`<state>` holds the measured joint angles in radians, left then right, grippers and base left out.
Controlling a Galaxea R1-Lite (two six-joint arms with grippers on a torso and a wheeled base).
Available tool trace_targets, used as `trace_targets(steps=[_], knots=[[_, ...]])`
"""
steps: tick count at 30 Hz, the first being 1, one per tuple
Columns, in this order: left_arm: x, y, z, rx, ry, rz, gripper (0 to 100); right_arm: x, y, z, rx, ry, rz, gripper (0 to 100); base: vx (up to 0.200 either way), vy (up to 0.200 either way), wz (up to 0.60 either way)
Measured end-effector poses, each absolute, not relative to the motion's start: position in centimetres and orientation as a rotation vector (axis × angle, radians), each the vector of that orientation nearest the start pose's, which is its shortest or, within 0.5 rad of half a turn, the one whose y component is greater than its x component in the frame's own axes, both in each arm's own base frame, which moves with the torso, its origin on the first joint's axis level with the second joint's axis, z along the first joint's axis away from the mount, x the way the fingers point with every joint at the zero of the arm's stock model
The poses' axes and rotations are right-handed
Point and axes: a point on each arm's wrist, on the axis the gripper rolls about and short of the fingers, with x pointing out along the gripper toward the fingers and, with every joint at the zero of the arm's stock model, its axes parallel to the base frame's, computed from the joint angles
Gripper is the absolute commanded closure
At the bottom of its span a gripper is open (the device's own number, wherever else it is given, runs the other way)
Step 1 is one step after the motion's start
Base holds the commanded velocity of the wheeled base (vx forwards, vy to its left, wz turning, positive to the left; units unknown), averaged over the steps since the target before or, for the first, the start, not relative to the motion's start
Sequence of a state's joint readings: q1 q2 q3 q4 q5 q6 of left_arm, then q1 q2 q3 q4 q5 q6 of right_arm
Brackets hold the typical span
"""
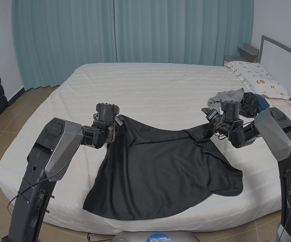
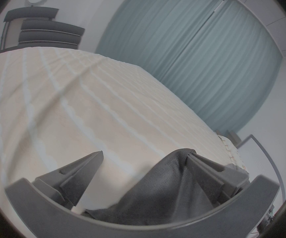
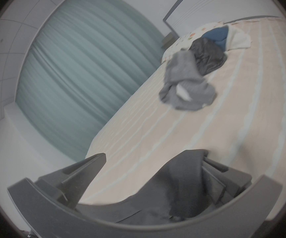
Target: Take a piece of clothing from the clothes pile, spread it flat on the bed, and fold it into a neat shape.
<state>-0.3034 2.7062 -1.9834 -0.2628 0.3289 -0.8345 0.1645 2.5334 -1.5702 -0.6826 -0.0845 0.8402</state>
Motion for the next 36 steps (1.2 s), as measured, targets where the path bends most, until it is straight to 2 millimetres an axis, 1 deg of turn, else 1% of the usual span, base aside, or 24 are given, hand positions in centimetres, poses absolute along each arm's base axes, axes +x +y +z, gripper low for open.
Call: trace_targets(steps=[3,5,9,12,15,19,22,25,29,36], knots=[[52.4,-14.0,1.7,-0.682,0.412,0.265,0,50.6,6.1,4.4,0.806,0.247,-0.102,0,0.0,0.0,0.0],[52.4,-13.4,1.4,-0.684,0.44,0.293,0,50.9,5.1,4.6,0.811,0.225,-0.123,0,0.0,0.0,0.0],[51.7,-12.7,1.2,-0.673,0.569,0.307,0,51.0,3.7,5.0,0.821,0.207,-0.144,0,0.0,0.0,0.0],[51.2,-12.3,1.7,-0.675,0.653,0.296,0,50.9,2.9,5.2,0.828,0.213,-0.142,0,0.0,0.0,0.0],[50.7,-12.0,2.3,-0.678,0.695,0.289,0,50.3,2.5,4.9,0.831,0.255,-0.127,0,0.0,0.0,0.0],[49.7,-11.9,2.7,-0.693,0.783,0.237,0,49.0,2.8,4.2,0.819,0.325,-0.105,0,0.0,0.0,0.0],[48.9,-11.6,3.6,-0.722,0.839,0.18,0,48.2,3.2,4.0,0.799,0.36,-0.093,0,0.0,0.0,0.0],[48.0,-10.9,4.5,-0.738,0.868,0.159,0,47.4,3.8,3.8,0.78,0.394,-0.079,0,0.0,0.0,0.0],[47.2,-9.7,5.8,-0.758,0.868,0.163,0,46.4,5.0,3.4,0.715,0.443,-0.044,0,0.0,0.0,0.0],[46.9,-7.7,9.1,-0.894,0.777,0.15,0,45.3,7.1,2.9,0.666,0.493,0.001,0,0.0,0.0,0.0]])
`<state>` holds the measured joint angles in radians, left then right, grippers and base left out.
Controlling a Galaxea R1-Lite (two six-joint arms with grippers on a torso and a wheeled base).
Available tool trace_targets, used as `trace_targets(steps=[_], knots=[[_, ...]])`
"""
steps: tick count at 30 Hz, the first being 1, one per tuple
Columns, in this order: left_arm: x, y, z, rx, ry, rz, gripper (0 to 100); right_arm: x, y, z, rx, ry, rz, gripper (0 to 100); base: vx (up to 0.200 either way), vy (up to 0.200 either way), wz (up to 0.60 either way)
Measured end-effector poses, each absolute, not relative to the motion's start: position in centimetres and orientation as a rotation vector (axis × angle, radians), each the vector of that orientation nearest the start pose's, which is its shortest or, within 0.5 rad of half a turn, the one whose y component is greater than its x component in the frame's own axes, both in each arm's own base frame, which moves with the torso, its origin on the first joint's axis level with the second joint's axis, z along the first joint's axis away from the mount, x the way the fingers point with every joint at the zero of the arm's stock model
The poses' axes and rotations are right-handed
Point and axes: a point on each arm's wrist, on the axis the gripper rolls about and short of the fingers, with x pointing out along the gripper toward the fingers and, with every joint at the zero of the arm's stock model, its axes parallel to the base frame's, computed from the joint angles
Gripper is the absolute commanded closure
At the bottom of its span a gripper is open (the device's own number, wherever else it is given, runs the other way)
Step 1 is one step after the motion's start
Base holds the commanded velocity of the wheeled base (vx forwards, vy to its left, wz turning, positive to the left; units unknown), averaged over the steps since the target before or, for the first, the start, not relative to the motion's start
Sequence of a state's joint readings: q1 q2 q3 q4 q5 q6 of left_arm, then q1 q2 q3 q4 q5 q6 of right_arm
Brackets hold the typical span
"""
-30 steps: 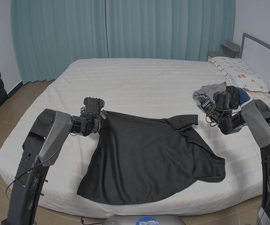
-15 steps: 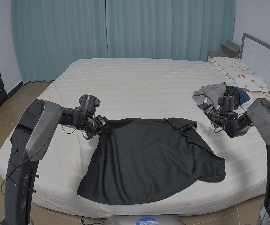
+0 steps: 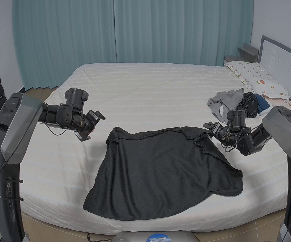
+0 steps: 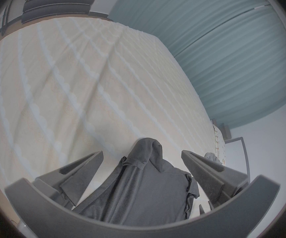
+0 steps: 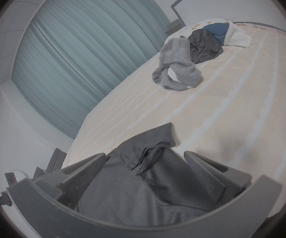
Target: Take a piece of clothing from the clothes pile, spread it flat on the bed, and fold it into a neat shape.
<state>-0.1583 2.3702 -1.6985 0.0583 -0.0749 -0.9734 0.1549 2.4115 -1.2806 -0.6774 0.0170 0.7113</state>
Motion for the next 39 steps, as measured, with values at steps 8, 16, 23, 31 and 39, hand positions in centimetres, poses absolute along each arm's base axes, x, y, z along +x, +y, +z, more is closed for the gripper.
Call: trace_targets(steps=[8,16,23,31,39], knots=[[46.1,-7.0,9.3,-0.905,0.773,0.16,0,44.9,8.5,2.4,0.619,0.528,0.026,0,0.0,0.0,0.0],[43.1,-7.4,6.5,-0.865,0.787,0.23,0,44.8,9.3,1.6,0.546,0.571,0.036,0,0.0,0.0,0.0],[40.3,-8.0,5.6,-0.914,0.737,0.236,0,45.1,10.6,0.3,0.432,0.614,0.027,0,0.0,0.0,0.0],[38.7,-8.1,5.5,-0.977,0.718,0.224,0,45.9,11.4,-1.2,0.304,0.632,0.025,100,0.0,0.0,0.0],[37.7,-8.0,5.1,-0.991,0.723,0.212,0,46.3,10.9,-1.8,0.257,0.63,-0.003,100,0.0,0.0,0.0]])
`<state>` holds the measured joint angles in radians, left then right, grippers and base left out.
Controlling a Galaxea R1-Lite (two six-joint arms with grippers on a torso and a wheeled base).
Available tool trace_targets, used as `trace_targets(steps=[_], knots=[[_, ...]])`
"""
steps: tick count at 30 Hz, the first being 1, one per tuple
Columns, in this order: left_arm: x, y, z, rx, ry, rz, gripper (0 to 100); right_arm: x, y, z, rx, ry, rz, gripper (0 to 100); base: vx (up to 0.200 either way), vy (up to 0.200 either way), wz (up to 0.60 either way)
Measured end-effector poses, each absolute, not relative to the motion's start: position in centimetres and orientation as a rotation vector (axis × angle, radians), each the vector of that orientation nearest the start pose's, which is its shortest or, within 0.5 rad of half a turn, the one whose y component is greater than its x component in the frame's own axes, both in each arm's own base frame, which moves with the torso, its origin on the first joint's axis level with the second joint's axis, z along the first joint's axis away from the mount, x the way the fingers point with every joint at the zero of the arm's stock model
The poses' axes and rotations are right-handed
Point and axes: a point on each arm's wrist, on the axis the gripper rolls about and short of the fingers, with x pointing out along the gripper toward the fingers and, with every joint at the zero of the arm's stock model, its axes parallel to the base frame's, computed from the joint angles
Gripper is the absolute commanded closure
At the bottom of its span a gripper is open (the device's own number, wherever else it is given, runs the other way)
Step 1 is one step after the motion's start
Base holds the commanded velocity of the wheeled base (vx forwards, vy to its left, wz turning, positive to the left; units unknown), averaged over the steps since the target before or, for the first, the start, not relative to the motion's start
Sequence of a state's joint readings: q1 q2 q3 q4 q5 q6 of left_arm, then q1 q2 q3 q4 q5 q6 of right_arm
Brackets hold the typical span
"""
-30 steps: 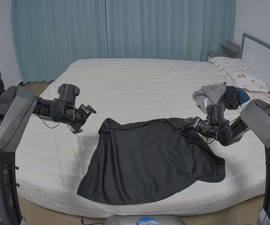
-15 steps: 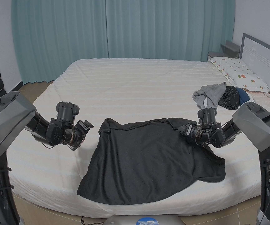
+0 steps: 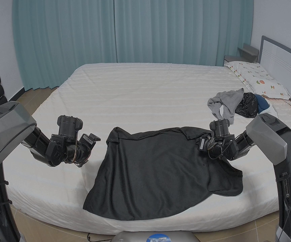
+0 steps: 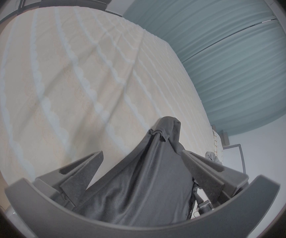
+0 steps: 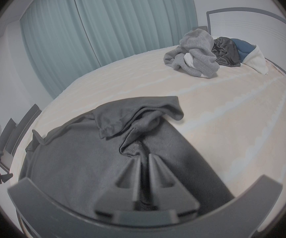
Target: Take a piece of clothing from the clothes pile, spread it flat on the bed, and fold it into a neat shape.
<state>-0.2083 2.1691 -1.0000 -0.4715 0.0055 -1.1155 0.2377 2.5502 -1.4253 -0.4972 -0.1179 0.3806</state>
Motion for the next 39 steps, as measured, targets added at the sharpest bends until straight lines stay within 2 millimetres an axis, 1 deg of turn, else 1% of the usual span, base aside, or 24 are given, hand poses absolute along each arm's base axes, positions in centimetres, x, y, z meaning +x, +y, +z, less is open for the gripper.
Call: trace_targets(steps=[8,13,16,20,23,24,28,33,36,39], knots=[[37.4,-7.8,4.8,-0.998,0.748,0.205,0,47.6,8.7,-0.2,0.288,0.572,-0.041,100,0.0,0.0,0.0],[37.4,-7.8,4.7,-0.997,0.751,0.207,0,49.1,6.1,1.4,0.329,0.496,-0.084,100,0.0,0.0,0.0],[37.4,-7.8,4.6,-0.997,0.752,0.208,0,49.9,4.7,1.9,0.371,0.458,-0.113,100,0.0,0.0,0.0],[37.4,-7.8,4.6,-0.996,0.754,0.207,0,50.9,3.7,2.3,0.432,0.415,-0.137,100,0.0,0.0,0.0],[37.4,-7.8,4.6,-0.996,0.754,0.207,0,51.6,2.8,2.2,0.47,0.391,-0.157,100,0.0,0.0,0.0],[37.4,-7.8,4.6,-0.996,0.754,0.208,0,51.8,2.5,2.1,0.481,0.384,-0.164,0,0.0,0.0,0.0],[37.4,-7.8,4.4,-0.996,0.757,0.209,0,52.5,1.8,1.6,0.509,0.369,-0.182,0,0.0,0.0,0.0],[37.5,-7.8,4.1,-0.993,0.757,0.212,0,52.6,1.1,0.9,0.551,0.377,-0.195,0,0.0,0.0,0.0],[37.7,-7.8,4.0,-0.992,0.745,0.208,0,52.3,0.9,0.8,0.633,0.394,-0.19,0,0.0,0.0,0.0],[37.9,-7.9,3.8,-0.992,0.73,0.201,0,51.6,0.5,0.8,0.677,0.425,-0.18,0,0.0,0.0,0.0]])
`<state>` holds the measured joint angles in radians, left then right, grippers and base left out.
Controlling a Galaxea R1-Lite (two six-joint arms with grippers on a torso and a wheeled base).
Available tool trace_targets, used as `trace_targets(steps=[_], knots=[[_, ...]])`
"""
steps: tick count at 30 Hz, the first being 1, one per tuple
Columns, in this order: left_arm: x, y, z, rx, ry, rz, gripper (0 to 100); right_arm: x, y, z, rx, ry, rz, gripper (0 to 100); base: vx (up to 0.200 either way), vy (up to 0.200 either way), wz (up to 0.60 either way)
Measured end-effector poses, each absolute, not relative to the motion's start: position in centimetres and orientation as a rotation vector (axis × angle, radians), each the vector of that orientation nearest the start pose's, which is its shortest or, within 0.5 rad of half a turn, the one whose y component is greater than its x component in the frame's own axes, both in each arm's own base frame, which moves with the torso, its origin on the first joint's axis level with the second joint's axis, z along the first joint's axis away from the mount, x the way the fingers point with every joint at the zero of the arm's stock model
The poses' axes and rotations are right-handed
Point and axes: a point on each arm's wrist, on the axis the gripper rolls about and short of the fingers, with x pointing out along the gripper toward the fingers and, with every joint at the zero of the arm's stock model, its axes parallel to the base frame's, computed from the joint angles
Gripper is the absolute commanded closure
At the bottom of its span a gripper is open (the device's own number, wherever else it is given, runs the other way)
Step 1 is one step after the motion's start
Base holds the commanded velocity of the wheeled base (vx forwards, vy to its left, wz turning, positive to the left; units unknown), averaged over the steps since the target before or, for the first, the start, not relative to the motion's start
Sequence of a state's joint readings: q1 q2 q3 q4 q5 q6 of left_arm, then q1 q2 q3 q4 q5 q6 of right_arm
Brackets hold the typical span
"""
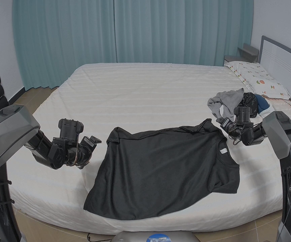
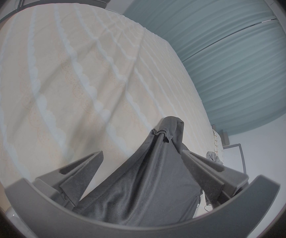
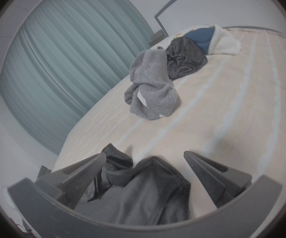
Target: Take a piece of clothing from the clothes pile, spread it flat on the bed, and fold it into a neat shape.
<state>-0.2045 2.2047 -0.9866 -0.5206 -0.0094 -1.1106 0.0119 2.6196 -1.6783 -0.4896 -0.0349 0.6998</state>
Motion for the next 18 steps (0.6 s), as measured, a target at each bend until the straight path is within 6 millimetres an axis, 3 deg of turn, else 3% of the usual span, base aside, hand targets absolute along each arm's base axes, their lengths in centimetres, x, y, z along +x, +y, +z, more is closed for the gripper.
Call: trace_targets(steps=[10,18], knots=[[37.9,-7.9,3.4,-0.993,0.72,0.206,0,47.5,-0.2,2.7,0.845,0.498,-0.177,0,0.0,0.0,0.0],[37.9,-8.0,3.5,-1.017,0.701,0.23,0,44.3,-0.2,4.2,0.932,0.471,-0.148,0,0.0,-0.2,0.0]])
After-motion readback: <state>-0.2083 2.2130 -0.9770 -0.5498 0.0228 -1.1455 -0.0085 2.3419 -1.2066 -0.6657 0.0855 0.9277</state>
